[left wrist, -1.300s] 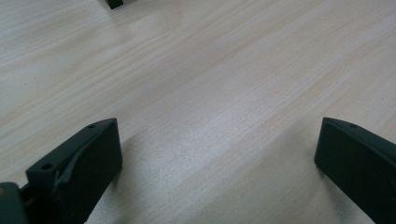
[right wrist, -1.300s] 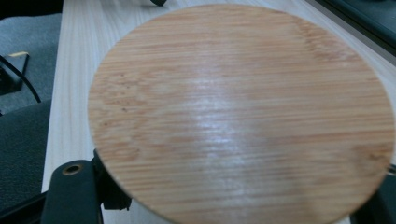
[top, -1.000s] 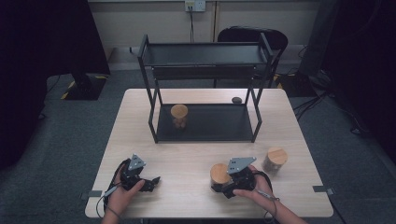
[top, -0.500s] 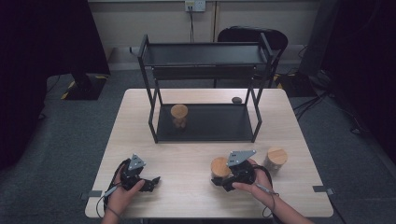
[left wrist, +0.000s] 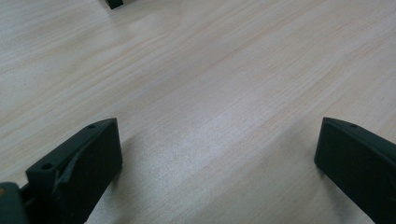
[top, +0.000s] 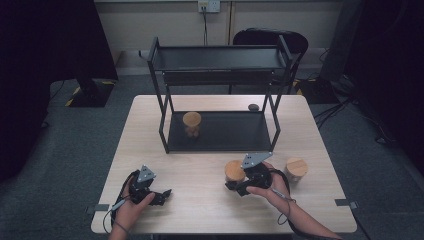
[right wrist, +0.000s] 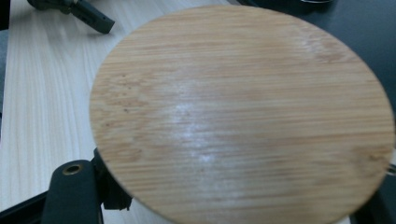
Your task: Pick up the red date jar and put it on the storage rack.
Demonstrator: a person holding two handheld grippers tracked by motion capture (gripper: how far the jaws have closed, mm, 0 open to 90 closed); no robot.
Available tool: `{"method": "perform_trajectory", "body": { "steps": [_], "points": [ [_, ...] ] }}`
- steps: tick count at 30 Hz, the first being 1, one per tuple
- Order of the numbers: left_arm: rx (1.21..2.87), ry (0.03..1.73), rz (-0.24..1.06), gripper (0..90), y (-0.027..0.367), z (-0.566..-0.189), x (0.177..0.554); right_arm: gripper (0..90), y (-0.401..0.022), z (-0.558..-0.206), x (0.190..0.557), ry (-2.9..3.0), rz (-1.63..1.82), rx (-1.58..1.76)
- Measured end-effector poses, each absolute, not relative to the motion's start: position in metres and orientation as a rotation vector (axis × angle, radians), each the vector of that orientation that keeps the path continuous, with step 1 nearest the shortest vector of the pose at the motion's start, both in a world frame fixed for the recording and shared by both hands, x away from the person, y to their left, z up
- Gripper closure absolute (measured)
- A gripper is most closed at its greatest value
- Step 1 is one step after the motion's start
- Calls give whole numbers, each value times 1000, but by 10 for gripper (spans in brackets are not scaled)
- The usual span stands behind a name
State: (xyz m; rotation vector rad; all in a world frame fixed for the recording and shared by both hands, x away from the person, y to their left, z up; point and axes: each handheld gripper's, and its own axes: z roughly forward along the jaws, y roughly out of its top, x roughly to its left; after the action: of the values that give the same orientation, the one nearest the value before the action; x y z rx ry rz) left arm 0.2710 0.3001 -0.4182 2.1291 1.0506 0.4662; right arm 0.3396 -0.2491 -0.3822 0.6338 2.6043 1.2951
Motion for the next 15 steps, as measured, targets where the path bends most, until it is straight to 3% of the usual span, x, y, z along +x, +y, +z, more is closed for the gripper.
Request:
{"method": "perform_trajectory", "body": {
  "steps": [15],
  "points": [
    [2129,1051,466,4,300,-418,271,255,-245,-377,349,2589,1258,663]
  ]
}}
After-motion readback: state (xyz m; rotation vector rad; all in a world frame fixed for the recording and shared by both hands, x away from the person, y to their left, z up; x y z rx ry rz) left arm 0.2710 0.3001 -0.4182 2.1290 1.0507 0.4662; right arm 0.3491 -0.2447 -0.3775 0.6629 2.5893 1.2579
